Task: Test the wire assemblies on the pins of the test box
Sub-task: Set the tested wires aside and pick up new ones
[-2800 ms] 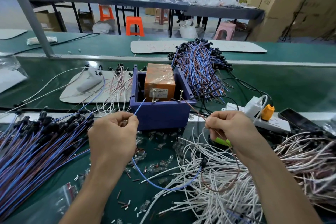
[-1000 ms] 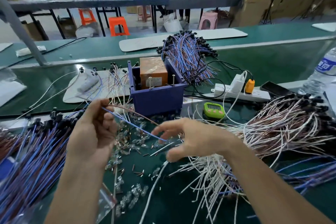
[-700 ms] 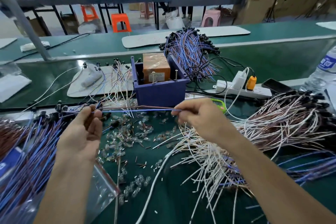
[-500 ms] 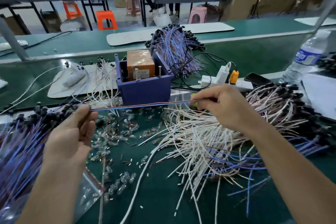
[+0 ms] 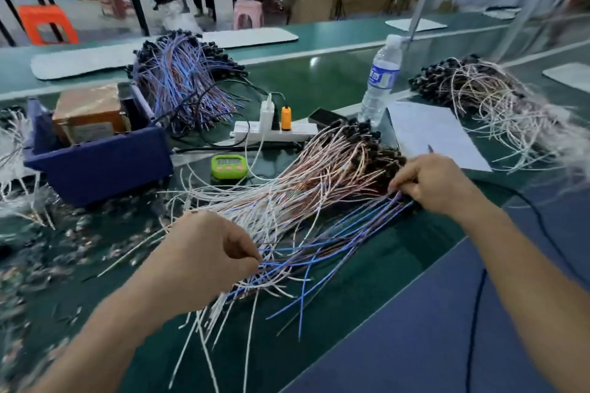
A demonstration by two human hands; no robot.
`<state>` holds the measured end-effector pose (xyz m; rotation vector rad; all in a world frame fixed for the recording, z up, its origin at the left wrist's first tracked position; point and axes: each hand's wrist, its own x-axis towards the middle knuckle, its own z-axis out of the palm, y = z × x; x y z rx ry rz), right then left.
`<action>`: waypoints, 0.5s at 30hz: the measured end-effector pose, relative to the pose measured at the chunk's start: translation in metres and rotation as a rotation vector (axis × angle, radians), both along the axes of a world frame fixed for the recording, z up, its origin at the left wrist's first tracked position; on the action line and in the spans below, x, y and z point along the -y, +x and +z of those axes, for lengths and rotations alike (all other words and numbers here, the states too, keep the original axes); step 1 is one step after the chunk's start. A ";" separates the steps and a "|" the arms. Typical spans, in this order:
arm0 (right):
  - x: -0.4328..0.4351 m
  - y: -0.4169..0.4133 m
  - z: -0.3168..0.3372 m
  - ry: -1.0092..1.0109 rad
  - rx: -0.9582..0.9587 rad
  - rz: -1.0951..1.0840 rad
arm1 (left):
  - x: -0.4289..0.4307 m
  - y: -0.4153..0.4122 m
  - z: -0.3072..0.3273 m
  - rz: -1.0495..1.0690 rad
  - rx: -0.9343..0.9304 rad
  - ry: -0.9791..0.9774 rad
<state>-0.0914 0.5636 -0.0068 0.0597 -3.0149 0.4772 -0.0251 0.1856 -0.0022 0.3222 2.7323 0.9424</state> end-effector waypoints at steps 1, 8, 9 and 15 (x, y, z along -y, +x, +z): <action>-0.005 -0.001 -0.006 -0.001 -0.013 -0.014 | -0.013 0.000 -0.003 -0.053 -0.038 -0.073; -0.008 -0.001 -0.033 -0.070 -0.186 -0.035 | -0.039 -0.006 -0.019 -0.184 -0.271 -0.424; -0.006 0.001 -0.036 -0.072 -0.204 -0.054 | -0.038 -0.007 -0.020 -0.169 -0.302 -0.446; 0.010 0.011 -0.043 -0.058 -0.204 -0.084 | -0.022 -0.009 -0.011 -0.072 -0.050 -0.155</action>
